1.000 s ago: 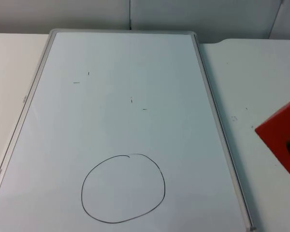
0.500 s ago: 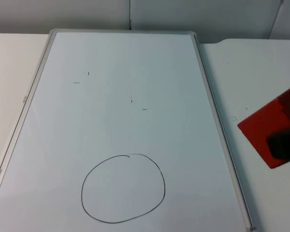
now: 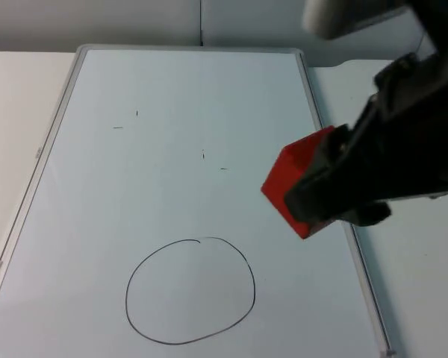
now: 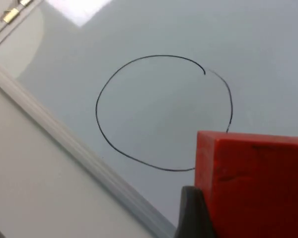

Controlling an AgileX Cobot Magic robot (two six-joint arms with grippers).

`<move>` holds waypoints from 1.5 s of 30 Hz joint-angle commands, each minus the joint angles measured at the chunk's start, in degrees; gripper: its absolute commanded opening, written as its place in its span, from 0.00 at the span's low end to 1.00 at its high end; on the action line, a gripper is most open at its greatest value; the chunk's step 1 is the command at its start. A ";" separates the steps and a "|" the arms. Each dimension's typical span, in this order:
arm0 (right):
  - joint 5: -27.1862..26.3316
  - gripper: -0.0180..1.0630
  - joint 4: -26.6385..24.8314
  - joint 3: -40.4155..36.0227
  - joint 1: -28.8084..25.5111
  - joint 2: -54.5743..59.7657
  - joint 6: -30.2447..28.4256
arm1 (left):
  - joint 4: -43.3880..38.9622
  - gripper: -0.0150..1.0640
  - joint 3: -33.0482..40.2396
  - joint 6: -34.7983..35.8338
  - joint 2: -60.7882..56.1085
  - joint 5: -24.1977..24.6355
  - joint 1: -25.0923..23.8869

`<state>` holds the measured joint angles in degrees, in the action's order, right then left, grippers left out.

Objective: Pick up one cube with the left hand and another cube with the right hand. First place the cube in the right hand at the target position, then stack the cube in the left hand on top.

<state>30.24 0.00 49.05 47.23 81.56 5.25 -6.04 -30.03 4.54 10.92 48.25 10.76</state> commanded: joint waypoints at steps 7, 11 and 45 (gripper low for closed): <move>-4.86 0.01 1.56 6.44 4.68 16.63 1.96 | 0.28 0.29 0.11 0.14 -0.27 -1.22 0.32; -9.85 0.01 1.67 6.53 6.06 22.16 3.38 | 0.28 0.29 0.11 0.14 -0.27 -1.22 0.32; -7.59 0.01 7.89 14.05 6.06 36.38 5.22 | 0.70 0.29 0.11 0.14 -0.27 -1.11 0.32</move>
<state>20.98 7.27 63.15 53.27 116.68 10.34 -5.74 -30.03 4.54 10.92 48.25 10.76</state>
